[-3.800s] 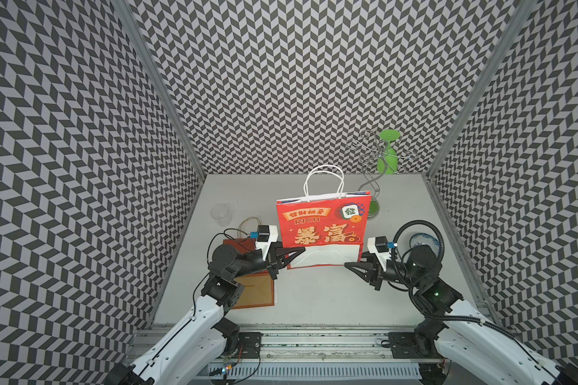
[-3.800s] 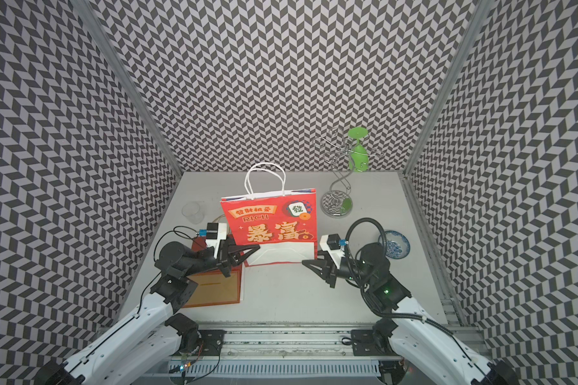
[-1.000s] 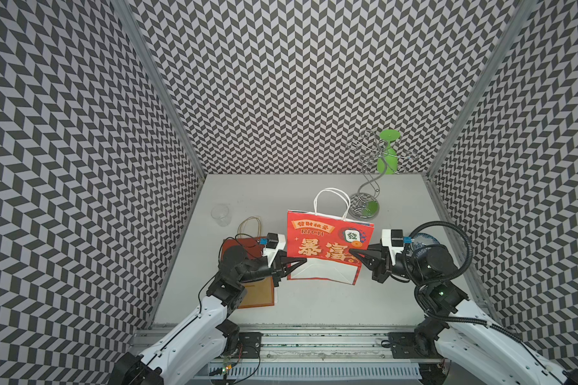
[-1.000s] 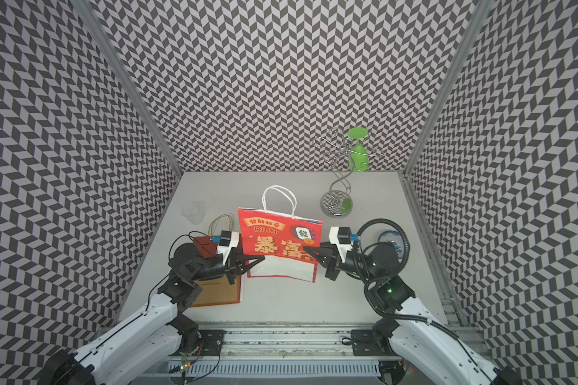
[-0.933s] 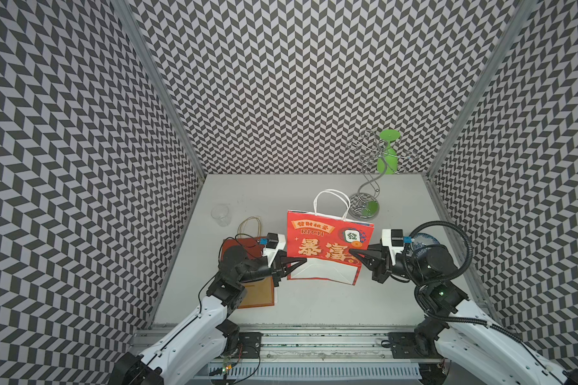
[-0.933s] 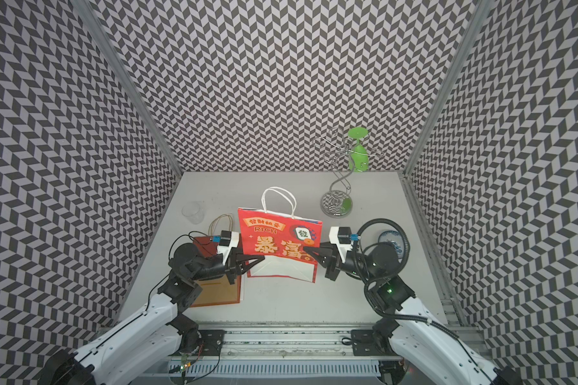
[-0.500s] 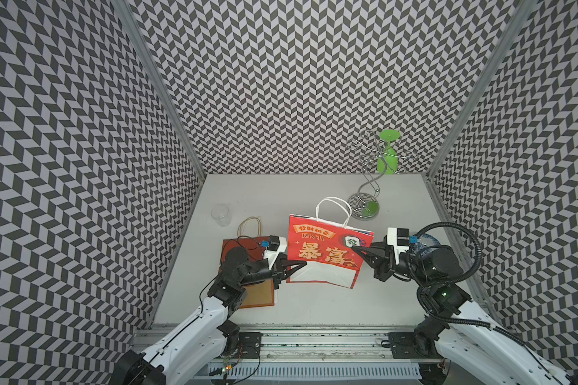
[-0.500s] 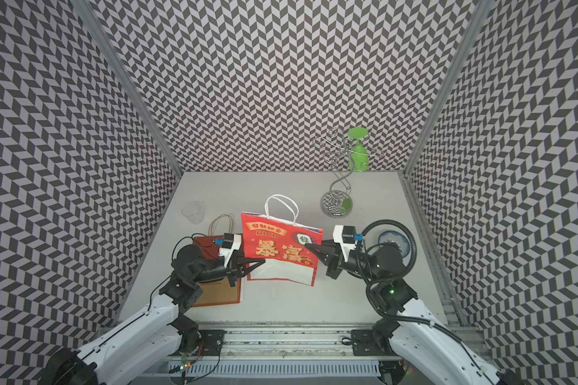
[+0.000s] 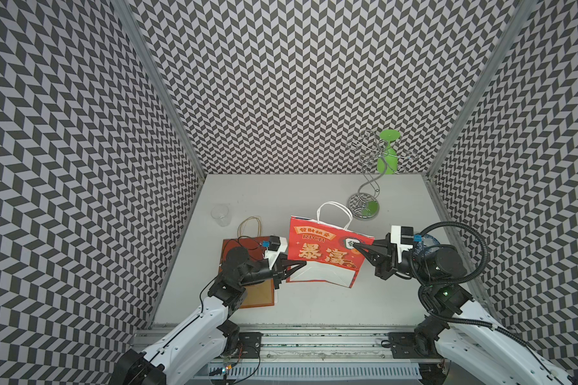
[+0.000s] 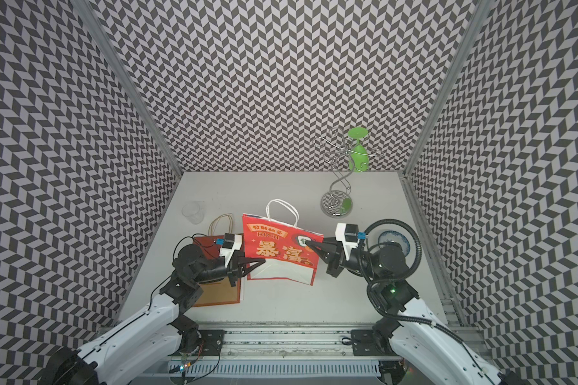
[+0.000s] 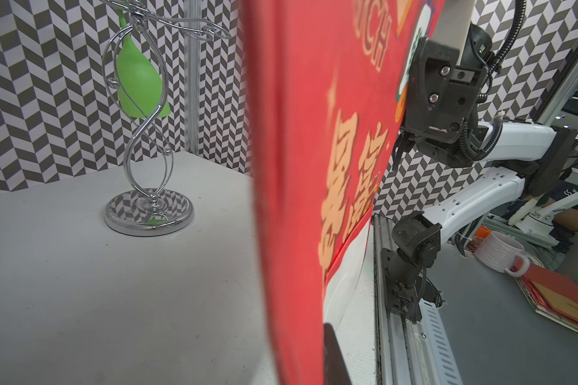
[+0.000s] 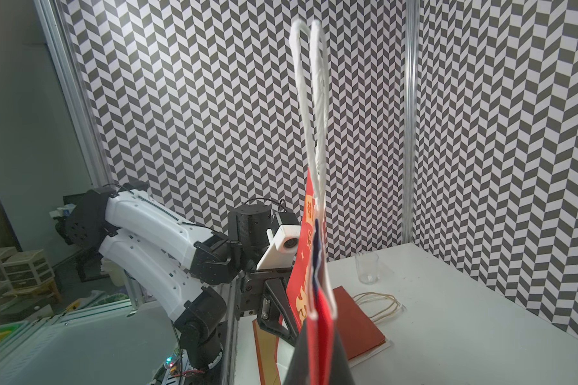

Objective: Put away the paper bag
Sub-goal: Press the paper bag.

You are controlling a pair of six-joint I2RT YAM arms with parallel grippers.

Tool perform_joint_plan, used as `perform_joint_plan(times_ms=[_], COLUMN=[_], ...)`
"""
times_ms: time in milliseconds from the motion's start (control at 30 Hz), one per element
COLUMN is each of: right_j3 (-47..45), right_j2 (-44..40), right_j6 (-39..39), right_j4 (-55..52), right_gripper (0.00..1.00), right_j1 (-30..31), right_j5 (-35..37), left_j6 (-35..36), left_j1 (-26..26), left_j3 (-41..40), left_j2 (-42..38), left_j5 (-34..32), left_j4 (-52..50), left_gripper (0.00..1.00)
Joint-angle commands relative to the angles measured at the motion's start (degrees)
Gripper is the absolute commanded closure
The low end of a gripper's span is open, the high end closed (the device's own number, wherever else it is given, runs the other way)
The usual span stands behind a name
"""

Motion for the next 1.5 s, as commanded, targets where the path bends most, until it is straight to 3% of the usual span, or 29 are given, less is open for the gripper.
perform_joint_plan(times_ms=[0, 33, 67, 167, 300, 400, 433, 500, 600, 733, 833, 1033, 1167, 1300, 1467], right_j3=[2.06, 2.21, 2.30, 2.69, 3.04, 3.26, 3.35, 3.36, 1.99, -1.82, -2.40, -2.31, -0.77, 0.05, 0.08], right_j2=[-0.40, -0.39, -0.37, -0.20, 0.39, 0.94, 1.04, 0.62, -1.51, -6.07, -7.93, -5.99, -2.61, -0.86, -0.88], right_j6=[0.45, 0.59, 0.82, 0.69, 0.22, -1.34, -1.62, -2.03, -5.19, -9.12, -13.21, -12.28, -10.76, -8.13, -7.89], right_j4=[5.03, 5.08, 5.12, 5.72, 6.59, 4.87, 3.94, 1.83, -3.48, -9.96, -15.29, -17.16, -14.55, -8.32, -4.27], right_gripper=[0.91, 0.81, 0.78, 0.77, 0.99, 1.00, 0.92, 0.59, 0.37, 0.28, 0.25, 0.24, 0.26, 0.42, 0.59], right_j1=[0.12, 0.12, 0.20, 0.14, 0.12, 0.16, 0.16, 0.16, 0.13, 0.12, 0.13, 0.17, 0.12, 0.15, 0.12], right_j5=[0.04, 0.66, 1.24, 1.41, 0.26, 0.48, 1.66, 5.59, 13.66, 19.20, 9.12, 13.19, 5.98, -2.91, -8.27], left_j6=[0.68, 0.78, 0.72, 0.95, 1.15, 1.28, 1.32, 1.09, 0.39, 0.37, 0.37, -0.63, -2.42, -4.70, -7.28], left_j1=[0.01, 0.07, 0.05, 0.03, 0.06, 0.06, 0.00, 0.02, -0.01, 0.02, 0.01, -0.05, -0.03, -0.03, -0.11], left_j3=[-0.18, -0.18, -0.23, -0.18, -0.18, -0.11, -0.09, 0.29, 1.48, 4.11, 6.36, 9.31, 9.56, 9.18, 9.05], left_j2=[0.22, 0.29, 0.22, 0.30, 0.31, 0.33, 0.37, 0.00, -1.19, -2.84, -3.19, -4.07, -5.00, -4.99, -3.75], left_j5=[-0.68, -0.68, -0.78, -0.77, -0.77, -0.69, -0.69, -0.68, -1.66, -4.03, -4.40, -2.86, -1.08, 0.76, 1.52], left_j4=[-0.82, -0.85, -0.86, -0.86, -0.86, -0.85, -0.77, -0.50, 0.24, 0.29, 0.16, 0.50, 2.40, 4.91, 6.86], left_gripper=[1.00, 1.00, 1.00, 1.00, 1.00, 1.00, 1.00, 1.00, 1.00, 1.00, 1.00, 1.00, 1.00, 1.00, 1.00])
